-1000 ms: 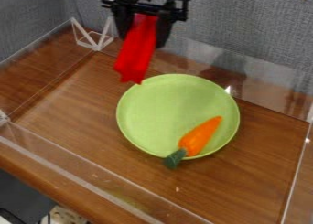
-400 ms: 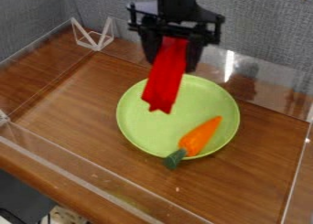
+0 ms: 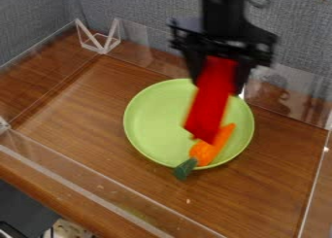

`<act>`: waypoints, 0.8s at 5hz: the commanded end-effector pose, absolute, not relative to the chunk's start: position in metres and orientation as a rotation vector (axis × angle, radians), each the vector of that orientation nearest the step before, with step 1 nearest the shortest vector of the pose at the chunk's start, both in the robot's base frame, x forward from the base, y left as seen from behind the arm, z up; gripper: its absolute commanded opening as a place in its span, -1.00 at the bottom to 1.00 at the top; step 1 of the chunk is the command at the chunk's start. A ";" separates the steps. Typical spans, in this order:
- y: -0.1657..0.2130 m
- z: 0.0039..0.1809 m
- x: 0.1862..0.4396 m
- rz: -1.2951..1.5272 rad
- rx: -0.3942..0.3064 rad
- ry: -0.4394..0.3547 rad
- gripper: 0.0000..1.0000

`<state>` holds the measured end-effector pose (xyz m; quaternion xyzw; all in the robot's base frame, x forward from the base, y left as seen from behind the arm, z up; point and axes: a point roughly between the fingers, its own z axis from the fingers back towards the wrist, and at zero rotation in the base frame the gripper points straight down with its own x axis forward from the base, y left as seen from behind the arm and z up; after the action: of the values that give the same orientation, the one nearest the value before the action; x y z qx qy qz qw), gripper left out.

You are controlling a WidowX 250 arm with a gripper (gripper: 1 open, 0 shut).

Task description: Put the red object on the right side

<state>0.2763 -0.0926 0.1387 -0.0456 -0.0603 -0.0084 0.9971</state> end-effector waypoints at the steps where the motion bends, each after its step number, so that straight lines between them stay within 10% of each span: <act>1: -0.132 0.131 0.286 -0.105 -0.131 -0.145 -1.00; 4: -0.093 0.119 0.290 -0.138 -0.192 -0.165 -1.00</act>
<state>0.2874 -0.0942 0.0998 -0.0909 -0.0508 -0.0682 0.9922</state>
